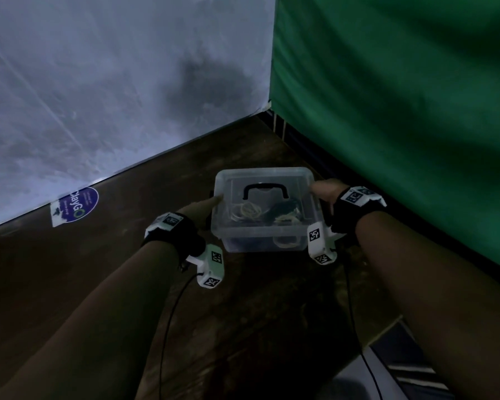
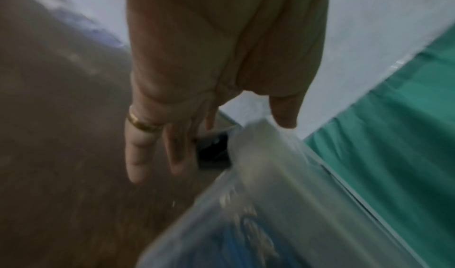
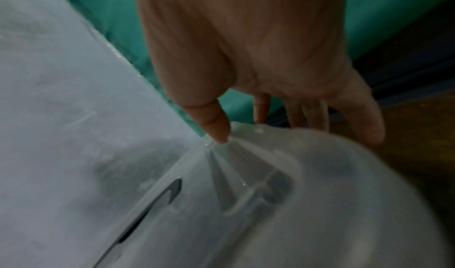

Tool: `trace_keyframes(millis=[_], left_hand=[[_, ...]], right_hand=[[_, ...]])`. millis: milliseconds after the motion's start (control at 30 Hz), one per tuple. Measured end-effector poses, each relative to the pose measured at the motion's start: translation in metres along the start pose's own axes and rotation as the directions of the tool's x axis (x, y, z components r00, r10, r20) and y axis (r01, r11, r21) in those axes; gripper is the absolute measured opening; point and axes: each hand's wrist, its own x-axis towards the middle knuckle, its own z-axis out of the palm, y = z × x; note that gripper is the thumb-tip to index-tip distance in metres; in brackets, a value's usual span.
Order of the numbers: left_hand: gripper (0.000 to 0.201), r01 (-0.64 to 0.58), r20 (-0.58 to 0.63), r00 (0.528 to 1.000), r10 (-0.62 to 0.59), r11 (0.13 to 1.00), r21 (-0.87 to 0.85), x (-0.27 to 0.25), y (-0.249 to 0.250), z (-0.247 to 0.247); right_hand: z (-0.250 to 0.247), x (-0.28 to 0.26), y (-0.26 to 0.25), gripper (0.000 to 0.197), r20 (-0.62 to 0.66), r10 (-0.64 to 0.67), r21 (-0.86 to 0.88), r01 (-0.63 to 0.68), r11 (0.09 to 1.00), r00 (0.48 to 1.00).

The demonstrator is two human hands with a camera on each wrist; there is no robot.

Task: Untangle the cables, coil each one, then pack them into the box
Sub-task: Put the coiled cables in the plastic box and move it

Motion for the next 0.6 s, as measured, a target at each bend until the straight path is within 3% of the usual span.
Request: trace_keyframes(millis=[67, 167, 300, 433, 600], left_hand=[[0.081, -0.002, 0.057, 0.998, 0.005, 0.999, -0.045, -0.001, -0.007, 0.004], [0.064, -0.058, -0.022, 0.998, 0.059, 0.997, 0.043, -0.008, -0.009, 0.008], [0.068, -0.128, -0.136, 0.981, 0.141, 0.987, 0.098, -0.01, 0.0, 0.006], [0.103, -0.203, -0.186, 0.954, 0.235, 0.964, 0.174, 0.001, 0.007, 0.006], [0.086, -0.214, -0.202, 0.943, 0.266, 0.945, 0.249, -0.012, 0.011, 0.026]], right_hand=[[0.005, 0.005, 0.016, 0.066, 0.033, 0.089, 0.178, -0.094, 0.98, 0.995], [0.012, 0.012, 0.034, 0.08, 0.107, 0.146, 0.295, -0.171, 0.94, 0.984], [0.017, 0.018, 0.039, 0.052, -0.039, 0.073, 0.415, -0.05, 0.908, 0.997], [0.021, 0.003, 0.025, 0.069, -0.05, 0.029, 0.466, -0.002, 0.885, 0.998], [0.031, -0.003, 0.02, 0.071, -0.16, -0.04, 0.36, 0.096, 0.928, 0.986]])
